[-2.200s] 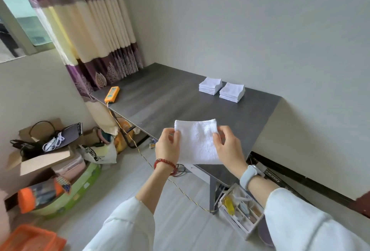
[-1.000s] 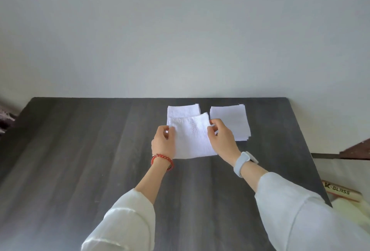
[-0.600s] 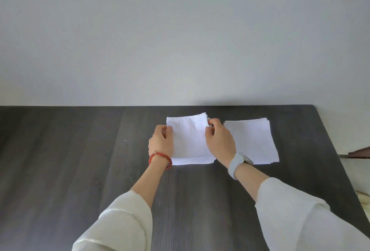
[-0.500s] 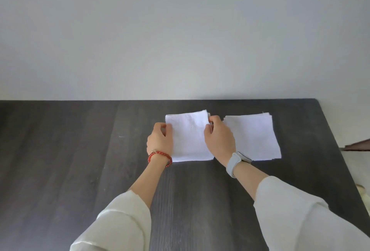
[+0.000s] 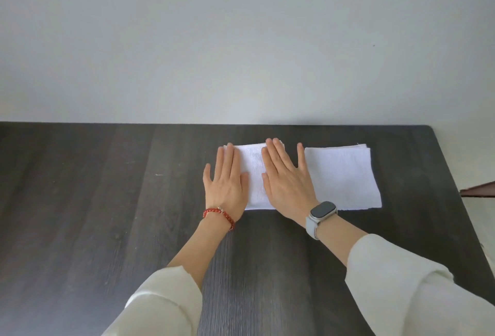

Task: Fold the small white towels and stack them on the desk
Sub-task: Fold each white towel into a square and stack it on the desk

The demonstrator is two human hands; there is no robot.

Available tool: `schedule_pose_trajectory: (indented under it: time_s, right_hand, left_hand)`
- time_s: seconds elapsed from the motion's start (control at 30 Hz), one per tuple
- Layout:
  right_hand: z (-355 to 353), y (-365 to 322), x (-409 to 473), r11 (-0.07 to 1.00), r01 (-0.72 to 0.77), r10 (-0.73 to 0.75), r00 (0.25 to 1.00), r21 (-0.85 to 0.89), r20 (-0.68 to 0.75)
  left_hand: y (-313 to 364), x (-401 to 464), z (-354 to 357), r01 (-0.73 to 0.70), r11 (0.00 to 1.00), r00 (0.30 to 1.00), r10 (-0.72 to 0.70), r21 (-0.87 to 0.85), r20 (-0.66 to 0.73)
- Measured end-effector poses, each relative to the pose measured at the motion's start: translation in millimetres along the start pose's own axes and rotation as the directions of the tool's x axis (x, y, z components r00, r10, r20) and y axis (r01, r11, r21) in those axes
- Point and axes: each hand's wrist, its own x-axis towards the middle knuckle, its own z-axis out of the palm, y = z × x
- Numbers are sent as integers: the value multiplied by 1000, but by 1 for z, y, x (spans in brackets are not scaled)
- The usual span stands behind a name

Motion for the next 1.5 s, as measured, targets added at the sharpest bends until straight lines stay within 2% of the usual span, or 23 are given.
schedule_pose_trajectory:
  time_s: [0.07,0.17,0.23,0.3,0.37,0.47,0.57,0.63,0.7,0.77,0.8,0.87,1.03,1.23,1.27,1.33,1.4,1.43,1.47,1.5]
  right_hand:
    - [5,3,1,1000,-20,18,996,21,89]
    - [8,5,2,999,-20,15,989,31,148]
    - [5,6,4,998,-11,2,988,58,154]
    - [-2,8,3,988,30,-46,994,150,101]
    - [-12,13,-5,941,13,-18,1000,337,12]
    - [-25,32,-30,806,-130,266,951,577,-157]
    - [-26,67,-55,705,-305,519,837,640,-173]
    - [-19,92,-66,598,-447,649,757,666,-75]
    - [-10,108,-73,351,-592,743,647,725,169]
    - [-1,114,-77,103,-670,722,559,735,408]
    - [1,114,-77,34,-680,693,544,733,472]
    - [4,112,-75,-20,-661,655,558,750,509]
    - [10,102,-63,13,-626,591,633,779,499]
    - [12,103,-62,134,-637,535,692,759,485]
    - [8,105,-65,199,-625,567,702,755,431]
    - [-7,104,-76,435,-559,627,751,706,208]
    - [-19,98,-93,660,-397,549,835,637,-48]
    - [-22,92,-102,740,-308,466,876,598,-125]
    - [-24,86,-110,791,-230,368,919,567,-140]
    - [-25,79,-116,816,-195,269,961,544,-60]
  left_hand:
    - [-1,0,5,29,996,988,-41,84,146]
    - [1,2,5,13,977,977,-57,211,204]
    - [2,4,-1,5,977,976,-52,214,214]
    - [1,4,-9,21,995,982,-39,97,187]
    - [1,-3,-17,72,987,993,-58,-142,102]
    - [0,-19,-24,189,844,974,-226,-502,-13]
    - [-2,-27,-27,286,723,945,-323,-629,58]
    - [-5,-27,-25,336,679,933,-335,-653,132]
    - [-3,-24,-24,397,615,912,-348,-681,218]
    - [1,-21,-23,425,551,900,-341,-718,271]
    - [4,-19,-23,431,528,898,-334,-732,287]
    - [11,-16,-23,429,510,900,-310,-745,306]
    - [19,-10,-17,431,510,902,-276,-745,332]
    - [15,-7,-22,426,539,904,-227,-727,362]
    - [13,-8,-23,409,578,912,-248,-706,326]
    - [13,-20,-30,328,711,941,-307,-622,145]
    - [16,-43,-35,141,834,964,-238,-533,-118]
    - [21,-57,-37,47,872,973,-151,-488,-175]
    - [22,-68,-34,-8,890,988,-63,-456,-140]
    - [24,-77,-30,-31,904,999,18,-426,-33]
